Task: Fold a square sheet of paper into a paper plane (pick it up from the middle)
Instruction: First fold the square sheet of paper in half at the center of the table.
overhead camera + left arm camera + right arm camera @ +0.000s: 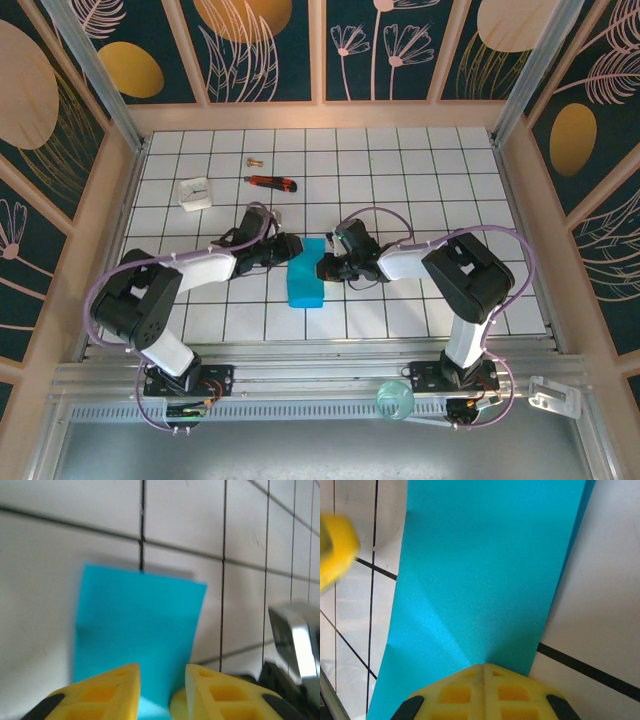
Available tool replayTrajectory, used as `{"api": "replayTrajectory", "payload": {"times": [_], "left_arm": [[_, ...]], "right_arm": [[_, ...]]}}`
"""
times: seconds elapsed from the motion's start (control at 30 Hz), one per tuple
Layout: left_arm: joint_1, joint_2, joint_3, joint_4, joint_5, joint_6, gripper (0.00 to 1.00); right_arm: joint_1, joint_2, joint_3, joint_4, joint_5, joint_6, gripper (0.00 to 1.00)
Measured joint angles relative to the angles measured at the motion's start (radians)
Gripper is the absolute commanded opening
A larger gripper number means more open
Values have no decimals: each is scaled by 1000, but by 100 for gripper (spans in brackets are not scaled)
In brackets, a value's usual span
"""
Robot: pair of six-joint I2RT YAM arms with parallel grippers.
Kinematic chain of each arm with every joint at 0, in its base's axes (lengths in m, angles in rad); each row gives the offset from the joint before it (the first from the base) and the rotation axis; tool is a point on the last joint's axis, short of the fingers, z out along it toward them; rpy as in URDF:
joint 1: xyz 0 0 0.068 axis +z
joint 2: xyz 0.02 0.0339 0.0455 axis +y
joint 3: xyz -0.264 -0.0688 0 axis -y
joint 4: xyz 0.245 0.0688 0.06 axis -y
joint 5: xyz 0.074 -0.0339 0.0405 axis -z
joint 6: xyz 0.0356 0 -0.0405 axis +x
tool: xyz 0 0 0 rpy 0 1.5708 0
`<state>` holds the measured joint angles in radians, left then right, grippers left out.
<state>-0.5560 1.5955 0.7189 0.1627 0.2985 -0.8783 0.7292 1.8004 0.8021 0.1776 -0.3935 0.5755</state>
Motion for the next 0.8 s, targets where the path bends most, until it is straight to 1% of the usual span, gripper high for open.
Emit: {"api": "replayTrajectory", "payload": {"times": [0.13,0.23,0.4,0.63,0.7,0.8], "left_arm": [[-55,-38,-97,20,47,-48,18],[-58,-45,-143,9,62,-59,17],[-58,-44,-151,-23,58,-58,16],[-58,-64,-170,-24,61,-60,25],[-58,-109,-191,-24,67,-66,28],[-58,-169,-219,-16,93,-78,30]], "right_arm": [[0,0,0,0,0,0,0],[0,0,0,0,0,0,0],[0,0,0,0,0,-1,0],[0,0,0,0,0,-4,0],[0,0,0,0,0,-8,0],[0,0,0,0,0,-13,0]]}}
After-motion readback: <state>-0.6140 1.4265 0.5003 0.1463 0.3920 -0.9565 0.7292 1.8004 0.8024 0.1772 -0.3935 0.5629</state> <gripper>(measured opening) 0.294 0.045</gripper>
